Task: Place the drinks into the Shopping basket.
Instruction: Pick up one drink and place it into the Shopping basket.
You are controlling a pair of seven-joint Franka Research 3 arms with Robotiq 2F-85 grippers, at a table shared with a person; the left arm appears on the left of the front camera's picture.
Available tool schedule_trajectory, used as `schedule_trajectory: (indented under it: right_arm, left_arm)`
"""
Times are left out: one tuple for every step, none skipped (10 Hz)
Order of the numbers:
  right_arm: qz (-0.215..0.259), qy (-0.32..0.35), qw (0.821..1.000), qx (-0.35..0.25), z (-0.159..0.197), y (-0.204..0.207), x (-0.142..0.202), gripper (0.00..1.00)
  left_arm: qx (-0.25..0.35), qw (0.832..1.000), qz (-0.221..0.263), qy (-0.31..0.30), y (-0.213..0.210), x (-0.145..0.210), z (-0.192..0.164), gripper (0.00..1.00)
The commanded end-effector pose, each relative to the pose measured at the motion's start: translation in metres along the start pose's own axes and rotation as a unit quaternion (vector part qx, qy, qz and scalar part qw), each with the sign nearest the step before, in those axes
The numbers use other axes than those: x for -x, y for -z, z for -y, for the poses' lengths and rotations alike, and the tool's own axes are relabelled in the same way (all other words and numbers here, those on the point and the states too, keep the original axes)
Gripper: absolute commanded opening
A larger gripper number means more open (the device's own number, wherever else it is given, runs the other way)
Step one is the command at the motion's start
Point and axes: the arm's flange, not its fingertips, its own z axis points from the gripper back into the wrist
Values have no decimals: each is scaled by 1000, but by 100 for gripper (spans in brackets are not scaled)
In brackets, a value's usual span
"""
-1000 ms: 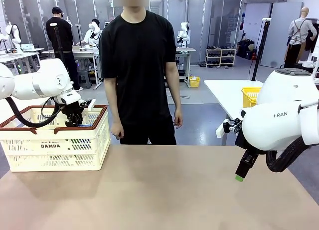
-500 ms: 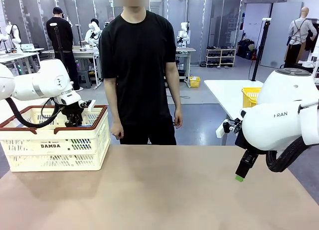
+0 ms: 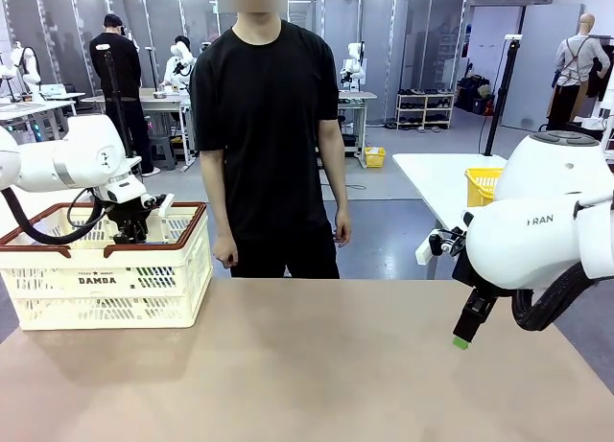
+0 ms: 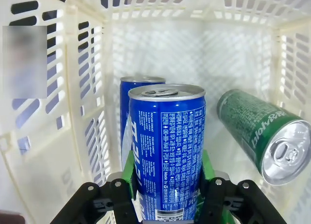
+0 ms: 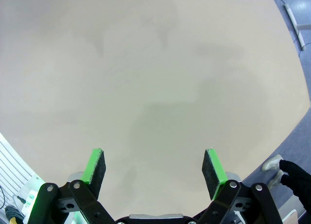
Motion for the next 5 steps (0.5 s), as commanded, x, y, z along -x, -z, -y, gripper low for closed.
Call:
schedule_trajectory:
  right_arm:
    - [2,4,1000,7,-1,0,0,100]
    - [2,4,1000,7,-1,0,0,100]
    - [2,4,1000,7,-1,0,0,100]
    - [2,4,1000,7,-1,0,0,100]
    - [2,4,1000,7,-1,0,0,100]
  left_arm:
    - [11,1000,-2,17,8,1,-6,57]
    - [13,1000,1,18,14,3,-8,57]
    - [17,1000,0,25,19,3,-9,57]
    - [19,999,-2,29,25,4,-9,57]
    - [22,999,4,25,28,3,-8,57]
